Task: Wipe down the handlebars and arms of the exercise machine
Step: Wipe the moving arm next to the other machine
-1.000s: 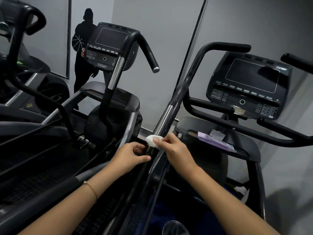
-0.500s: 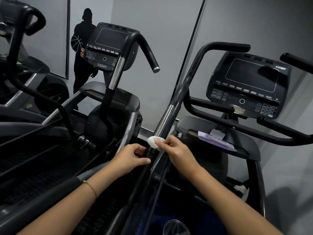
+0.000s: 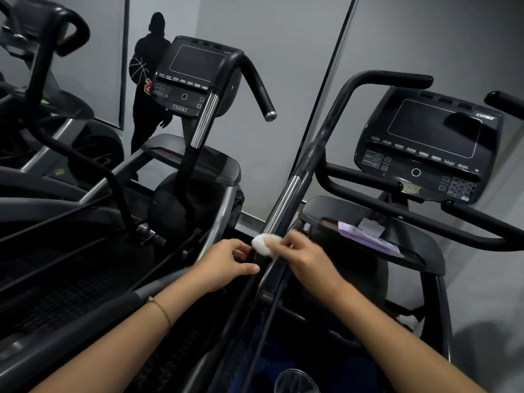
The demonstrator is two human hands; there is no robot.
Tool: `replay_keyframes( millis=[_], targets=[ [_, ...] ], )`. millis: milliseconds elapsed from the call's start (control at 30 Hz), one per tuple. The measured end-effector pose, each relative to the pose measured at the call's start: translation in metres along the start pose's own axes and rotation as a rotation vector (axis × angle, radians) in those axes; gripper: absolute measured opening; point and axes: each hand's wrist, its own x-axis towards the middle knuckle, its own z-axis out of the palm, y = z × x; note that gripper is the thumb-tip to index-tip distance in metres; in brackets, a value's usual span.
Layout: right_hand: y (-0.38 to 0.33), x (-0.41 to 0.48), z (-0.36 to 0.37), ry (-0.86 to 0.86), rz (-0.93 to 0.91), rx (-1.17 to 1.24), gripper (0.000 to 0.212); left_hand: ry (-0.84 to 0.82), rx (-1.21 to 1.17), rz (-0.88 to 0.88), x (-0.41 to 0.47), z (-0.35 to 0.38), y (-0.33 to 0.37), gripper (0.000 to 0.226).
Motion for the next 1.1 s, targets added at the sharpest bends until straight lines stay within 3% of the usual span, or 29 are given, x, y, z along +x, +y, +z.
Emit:
replay_keyframes(
  millis=[67, 167, 200, 333, 400, 500, 533, 667, 767, 900, 1033, 1100],
  targets=[
    [0.014, 0.022, -0.015, 0.105, 0.059, 0.113, 0.083, -0.006, 0.015, -0.014, 0.002, 0.000, 0.000, 0.042],
    [0.040, 0.064, -0.038, 0.243, 0.144, 0.077, 0.036, 0.001, 0.043, -0.022, 0.003, 0.001, 0.000, 0.041],
    [0.047, 0.072, -0.039, 0.281, 0.163, 0.078, 0.030, 0.005, 0.044, -0.022, 0.003, 0.001, 0.001, 0.040],
    [0.032, 0.049, -0.016, 0.395, 0.183, 0.092, 0.025, 0.003, 0.024, -0.027, 0.004, 0.001, 0.000, 0.038],
    [0.022, 0.020, 0.007, 0.351, 0.006, -0.045, 0.017, -0.005, 0.012, -0.022, 0.005, 0.000, -0.001, 0.038],
    [0.027, 0.007, 0.011, 0.283, -0.227, -0.131, 0.034, -0.011, 0.005, -0.022, 0.006, -0.001, -0.002, 0.038],
    [0.030, 0.016, 0.004, 0.275, -0.222, -0.145, 0.032, -0.013, 0.007, -0.023, 0.005, -0.001, -0.002, 0.037],
    [0.054, 0.068, -0.027, 0.418, 0.026, -0.112, 0.041, -0.008, 0.000, -0.031, 0.004, -0.001, 0.000, 0.033],
    [0.053, 0.079, -0.031, 0.425, 0.121, -0.025, 0.032, -0.008, -0.013, -0.027, 0.002, -0.002, 0.002, 0.025],
    [0.030, 0.034, 0.000, 0.408, -0.032, -0.110, 0.021, -0.022, -0.023, -0.017, 0.000, -0.003, 0.005, 0.023],
    [0.039, 0.001, 0.017, 0.249, -0.276, -0.178, 0.055, -0.034, -0.013, -0.019, 0.001, -0.004, 0.005, 0.025],
    [0.045, 0.017, 0.003, 0.231, -0.280, -0.185, 0.052, -0.032, -0.019, -0.017, 0.001, -0.005, 0.006, 0.024]
  ],
)
